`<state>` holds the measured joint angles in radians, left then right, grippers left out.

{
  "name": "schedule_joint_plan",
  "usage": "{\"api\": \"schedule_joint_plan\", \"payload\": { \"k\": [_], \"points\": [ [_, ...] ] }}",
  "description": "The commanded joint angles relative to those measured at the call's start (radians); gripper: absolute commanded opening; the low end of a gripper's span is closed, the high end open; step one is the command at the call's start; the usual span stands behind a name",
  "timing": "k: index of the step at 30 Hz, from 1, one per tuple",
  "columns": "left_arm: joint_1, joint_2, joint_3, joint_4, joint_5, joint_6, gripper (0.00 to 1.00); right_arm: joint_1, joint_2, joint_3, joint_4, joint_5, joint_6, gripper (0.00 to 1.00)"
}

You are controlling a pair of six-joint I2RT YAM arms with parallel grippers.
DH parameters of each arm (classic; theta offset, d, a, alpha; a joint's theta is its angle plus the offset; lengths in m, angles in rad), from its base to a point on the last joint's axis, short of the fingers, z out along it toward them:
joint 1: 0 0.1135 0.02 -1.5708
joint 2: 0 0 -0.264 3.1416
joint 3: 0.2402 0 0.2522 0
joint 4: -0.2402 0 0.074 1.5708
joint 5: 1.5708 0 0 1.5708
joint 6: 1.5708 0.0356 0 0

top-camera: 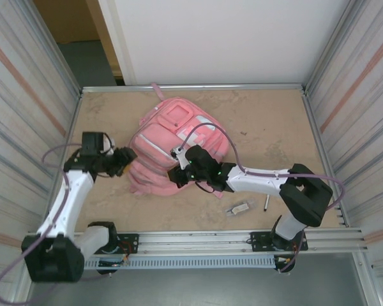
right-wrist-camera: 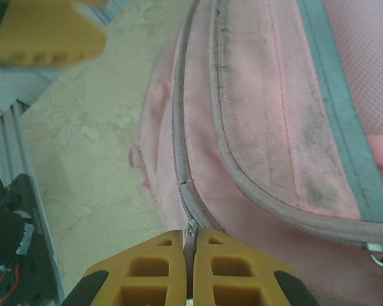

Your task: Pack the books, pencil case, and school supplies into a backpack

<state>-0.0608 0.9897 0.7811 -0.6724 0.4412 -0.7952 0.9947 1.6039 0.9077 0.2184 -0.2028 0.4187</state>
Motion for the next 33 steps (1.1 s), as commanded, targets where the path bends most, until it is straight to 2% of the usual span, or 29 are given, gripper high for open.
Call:
{"api": "schedule_joint_plan", "payload": {
  "k": [1,6,13,16,19,20,26,33],
  "points": [
    [-0.090,-0.078,-0.088,0.048,-0.062,-0.163,0.47,0.012,0.034,0.057,0.067,-0.080,0.053,0.00],
    [-0.202,-0.074,-0.100,0.111,-0.180,-0.243,0.47,0.030,0.054,0.086,0.079,-0.107,0.090,0.00],
    [-0.213,0.063,-0.149,0.287,-0.137,-0.300,0.44,0.083,0.041,0.083,0.087,-0.083,0.091,0.00],
    [-0.214,0.105,-0.124,0.292,-0.145,-0.262,0.32,0.109,0.047,0.085,0.087,-0.084,0.090,0.00],
    [-0.214,0.123,-0.102,0.261,-0.148,-0.222,0.06,0.120,0.052,0.079,0.085,-0.077,0.083,0.00],
    [-0.214,0.120,-0.103,0.256,-0.148,-0.216,0.01,0.117,0.046,0.073,0.077,-0.060,0.084,0.00],
    [-0.182,0.029,-0.111,0.181,-0.155,-0.176,0.00,0.031,-0.041,-0.061,0.016,0.020,0.044,0.00],
    [-0.074,-0.039,-0.106,0.110,-0.048,-0.105,0.00,-0.126,-0.183,-0.257,-0.037,0.101,-0.036,0.00]
  ]
}}
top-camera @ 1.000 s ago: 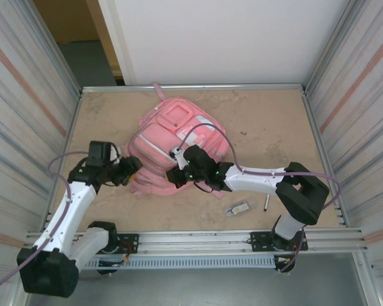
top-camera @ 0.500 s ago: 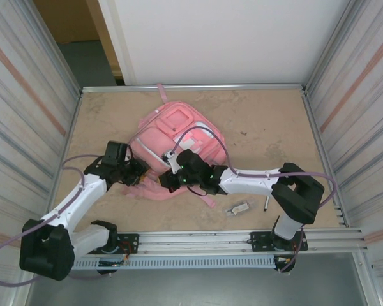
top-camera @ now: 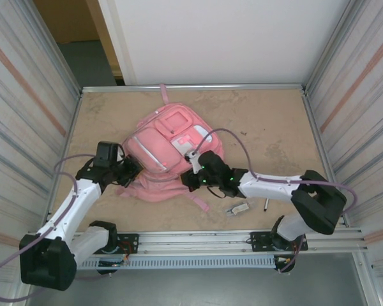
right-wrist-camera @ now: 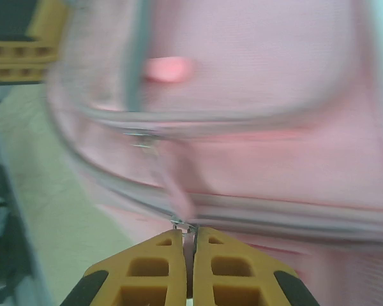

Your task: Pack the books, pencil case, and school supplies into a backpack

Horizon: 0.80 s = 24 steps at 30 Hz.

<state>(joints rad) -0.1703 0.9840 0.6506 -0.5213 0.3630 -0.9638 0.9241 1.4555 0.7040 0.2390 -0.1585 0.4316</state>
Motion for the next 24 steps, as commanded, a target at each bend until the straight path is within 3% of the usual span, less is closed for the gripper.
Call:
{"api": "schedule_joint_plan", "payload": {
  "k": [1,8,13,14,15,16,18,23,24],
  "points": [
    [0.042,-0.034,0.020,-0.040,0.039,0.070,0.00,-0.083,-0.040,-0.067,-0.061,0.064,-0.042,0.00],
    [0.055,0.006,0.023,-0.042,0.133,0.110,0.00,-0.249,0.006,-0.061,-0.059,0.077,-0.049,0.00],
    [-0.001,-0.033,-0.007,-0.036,0.156,0.060,0.00,-0.261,-0.026,-0.026,-0.085,-0.012,-0.082,0.08],
    [-0.027,-0.056,-0.018,-0.039,0.135,0.043,0.07,-0.262,-0.045,-0.024,-0.101,-0.020,-0.097,0.11],
    [-0.051,-0.084,-0.033,-0.042,0.115,0.019,0.26,-0.263,-0.067,-0.023,-0.115,-0.027,-0.117,0.14],
    [-0.068,-0.109,-0.048,-0.044,0.106,-0.009,0.38,-0.262,-0.088,-0.023,-0.129,-0.030,-0.136,0.18],
    [-0.078,-0.168,-0.074,-0.045,0.118,-0.050,0.41,-0.262,-0.141,-0.023,-0.169,-0.038,-0.178,0.25],
    [-0.078,-0.259,-0.029,-0.132,0.062,-0.041,0.40,-0.257,-0.243,0.007,-0.265,-0.022,-0.225,0.36],
    [-0.078,-0.258,-0.016,-0.146,0.049,-0.032,0.40,-0.255,-0.251,0.029,-0.304,0.008,-0.206,0.44]
  ]
}}
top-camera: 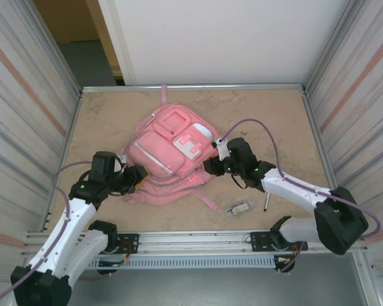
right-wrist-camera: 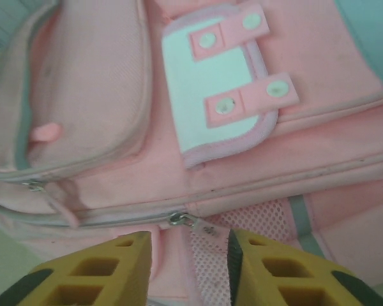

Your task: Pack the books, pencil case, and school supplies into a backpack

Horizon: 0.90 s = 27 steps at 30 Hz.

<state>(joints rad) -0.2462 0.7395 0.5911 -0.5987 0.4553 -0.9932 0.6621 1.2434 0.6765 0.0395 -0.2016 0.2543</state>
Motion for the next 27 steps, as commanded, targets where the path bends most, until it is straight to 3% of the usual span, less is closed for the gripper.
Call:
{"api": "schedule_joint_plan", "payload": {
  "k": [1,2,3,4,7,12,13,16,18,21,27],
  "points": [
    [-0.001,-0.008,0.054,-0.076,-0.054,0.003,0.40,0.007,-0.041,0.084,-0.136,0.072,-0.018,0.51],
    [-0.001,0.006,0.064,-0.079,-0.066,0.010,0.41,0.012,-0.043,0.111,-0.172,0.110,-0.009,0.62],
    [-0.001,0.020,0.071,-0.076,-0.073,0.014,0.42,0.016,-0.046,0.129,-0.192,0.143,-0.007,0.89],
    [0.002,0.042,0.078,-0.066,-0.080,0.021,0.43,0.028,-0.053,0.138,-0.196,0.194,-0.014,1.00],
    [0.025,0.123,0.097,-0.017,-0.107,0.061,0.46,0.056,-0.088,0.117,-0.135,0.324,-0.057,1.00],
    [0.087,0.256,0.118,0.037,-0.078,0.100,0.48,0.029,-0.104,0.124,-0.130,0.369,0.023,0.99],
    [0.091,0.272,0.114,0.055,-0.082,0.102,0.48,0.014,-0.102,0.138,-0.169,0.349,0.073,1.00],
    [0.106,0.307,0.110,0.102,-0.076,0.090,0.48,-0.040,-0.093,0.117,-0.134,0.028,0.058,0.99],
    [0.108,0.325,0.117,0.122,-0.067,0.087,0.48,-0.022,-0.049,0.150,-0.173,-0.081,0.043,1.00],
    [0.108,0.337,0.136,0.127,-0.060,0.082,0.47,0.047,0.030,0.215,-0.277,-0.034,-0.049,0.93],
    [0.108,0.296,0.189,0.026,-0.050,0.088,0.47,0.100,0.113,0.236,-0.286,-0.045,-0.119,0.81]
  ]
}}
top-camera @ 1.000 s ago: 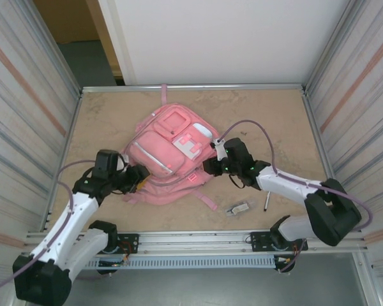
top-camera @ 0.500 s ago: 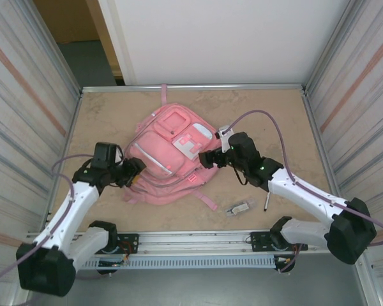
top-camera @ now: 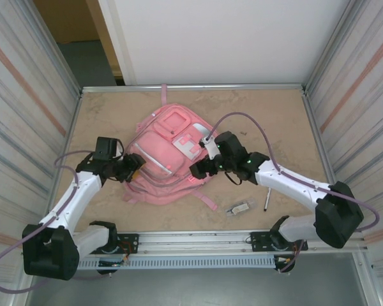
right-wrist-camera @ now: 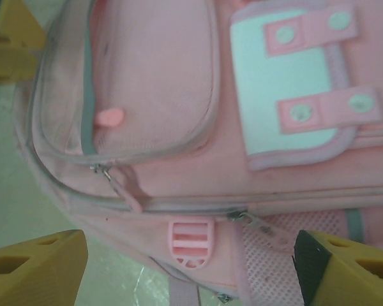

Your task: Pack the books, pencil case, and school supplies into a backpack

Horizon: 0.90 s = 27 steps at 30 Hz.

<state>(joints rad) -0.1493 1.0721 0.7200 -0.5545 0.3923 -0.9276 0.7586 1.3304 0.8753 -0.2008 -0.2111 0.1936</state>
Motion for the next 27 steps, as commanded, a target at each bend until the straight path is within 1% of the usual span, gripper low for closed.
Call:
{"api": "schedule_joint_plan", "payload": {
  "k": [1,3,5,7,9,14,18,21,23,25,26,27],
  "points": [
    [0.013,-0.047,0.078,-0.076,-0.003,0.018,0.47,0.013,0.039,0.042,-0.046,-0.045,-0.070,0.79],
    [0.013,-0.073,0.100,-0.143,-0.022,0.028,0.49,0.034,0.065,0.052,-0.048,-0.045,-0.094,0.77],
    [0.013,-0.099,0.104,-0.166,-0.040,0.023,0.49,0.060,0.095,0.065,-0.052,-0.030,-0.114,0.76],
    [0.013,-0.115,0.090,-0.148,-0.056,0.004,0.49,0.086,0.132,0.084,-0.055,-0.023,-0.132,0.75],
    [0.013,-0.105,0.079,-0.115,-0.047,-0.006,0.49,0.111,0.164,0.102,-0.051,0.001,-0.139,0.75],
    [0.013,-0.003,0.043,0.006,0.007,-0.020,0.49,0.152,0.237,0.150,-0.038,0.036,-0.152,0.72],
    [0.016,0.091,0.036,0.099,0.048,-0.029,0.49,0.159,0.289,0.170,-0.021,0.036,-0.152,0.67],
    [0.017,0.144,0.061,0.126,0.053,-0.015,0.49,0.169,0.329,0.190,-0.026,0.034,-0.151,0.63],
    [0.019,0.172,0.079,0.116,0.043,0.001,0.48,0.178,0.347,0.198,-0.029,0.037,-0.152,0.62],
    [0.019,0.191,0.085,0.112,0.041,0.010,0.48,0.187,0.360,0.205,-0.029,0.032,-0.148,0.56],
    [0.019,0.197,0.083,0.114,0.040,0.011,0.46,0.190,0.365,0.208,-0.028,0.025,-0.144,0.52],
    [0.019,0.203,0.080,0.120,0.040,0.010,0.41,0.191,0.368,0.211,-0.026,0.014,-0.139,0.47]
  ]
}}
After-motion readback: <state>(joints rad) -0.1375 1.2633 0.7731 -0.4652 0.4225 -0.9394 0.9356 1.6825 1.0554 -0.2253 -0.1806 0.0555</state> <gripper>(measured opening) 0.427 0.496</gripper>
